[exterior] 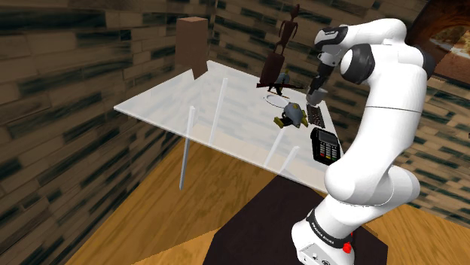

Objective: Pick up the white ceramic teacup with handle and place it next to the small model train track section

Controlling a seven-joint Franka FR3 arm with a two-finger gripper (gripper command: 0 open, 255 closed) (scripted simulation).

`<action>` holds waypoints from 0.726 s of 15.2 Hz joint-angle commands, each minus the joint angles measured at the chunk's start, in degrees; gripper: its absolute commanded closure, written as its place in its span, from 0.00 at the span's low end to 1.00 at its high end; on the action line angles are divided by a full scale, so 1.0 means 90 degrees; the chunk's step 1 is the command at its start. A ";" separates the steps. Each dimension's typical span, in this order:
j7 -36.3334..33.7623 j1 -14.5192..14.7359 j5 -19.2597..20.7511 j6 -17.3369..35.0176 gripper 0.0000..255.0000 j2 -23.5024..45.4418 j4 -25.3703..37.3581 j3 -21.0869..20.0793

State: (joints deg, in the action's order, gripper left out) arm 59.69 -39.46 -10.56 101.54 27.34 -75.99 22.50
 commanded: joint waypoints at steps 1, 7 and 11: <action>0.0012 0.0014 -0.0007 0.0166 1.00 0.0005 -0.0154 -0.0005; 0.0047 0.0048 -0.0040 0.0651 1.00 0.0056 -0.0596 -0.0026; 0.0076 0.0059 -0.0074 0.0958 1.00 0.0121 -0.0844 -0.0045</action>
State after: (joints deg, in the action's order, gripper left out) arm 60.25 -38.92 -11.13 109.35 28.28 -82.99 22.13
